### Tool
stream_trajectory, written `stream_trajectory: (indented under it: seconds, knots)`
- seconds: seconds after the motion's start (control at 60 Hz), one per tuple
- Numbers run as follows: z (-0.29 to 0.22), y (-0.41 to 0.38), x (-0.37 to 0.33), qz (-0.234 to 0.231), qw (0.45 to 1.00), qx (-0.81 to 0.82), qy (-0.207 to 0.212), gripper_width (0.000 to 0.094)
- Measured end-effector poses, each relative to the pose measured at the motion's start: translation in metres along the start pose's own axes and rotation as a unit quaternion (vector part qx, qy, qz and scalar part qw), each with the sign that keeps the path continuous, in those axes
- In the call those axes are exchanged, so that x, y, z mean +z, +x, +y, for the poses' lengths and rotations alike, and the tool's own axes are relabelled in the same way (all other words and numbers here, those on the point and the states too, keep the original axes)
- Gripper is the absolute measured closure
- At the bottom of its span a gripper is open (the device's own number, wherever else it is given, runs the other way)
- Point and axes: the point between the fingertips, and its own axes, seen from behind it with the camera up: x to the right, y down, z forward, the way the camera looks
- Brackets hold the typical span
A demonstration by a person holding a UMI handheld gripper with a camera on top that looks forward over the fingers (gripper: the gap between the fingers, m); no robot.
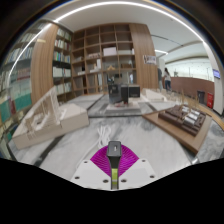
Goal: Unplug charger
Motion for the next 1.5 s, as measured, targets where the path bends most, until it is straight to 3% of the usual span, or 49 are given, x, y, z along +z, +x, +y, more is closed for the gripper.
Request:
stream_trajectory:
  seconds: [0.05,0.1,0.233,0.35,0.633,0.9,0.983,1.0,1.067,1.1,1.183,1.283,1.5]
  knots:
    - [-0.053,0.012,-0.024,0.019,0.998,-0.001,0.059,0.0876]
    - [-0.087,0.021,-0.043,0.027,0.996,-0.014,0.082,0.0876]
    - [-0.123,0.049,-0.075,0.032,0.995,-0.006,0.096,0.0877]
    - [-0.103,0.083,-0.080,0.047,0.996,-0.022,0.067,0.0877]
    - [0.032,0.127,-0.033,0.047,0.996,-0.027,-0.067,0.0872]
    - [0.072,0.141,-0.012,0.046,0.993,-0.014,-0.109,0.0802]
    - [0.071,0.147,-0.009,0.055,0.993,-0.015,-0.105,0.0733]
    - [0.071,0.148,-0.010,0.057,0.993,-0.015,-0.105,0.0629]
    - [0.069,0.154,-0.012,0.068,0.992,-0.018,-0.106,0.0389]
    - [0.068,0.156,-0.015,0.069,0.991,-0.020,-0.109,0.0167]
    - [0.063,0.164,-0.027,0.083,0.990,-0.024,-0.116,0.0091]
    - [0.054,0.148,-0.056,0.055,0.992,0.003,-0.116,0.0097]
    - [0.029,0.108,-0.161,0.045,0.996,-0.004,-0.076,0.0104]
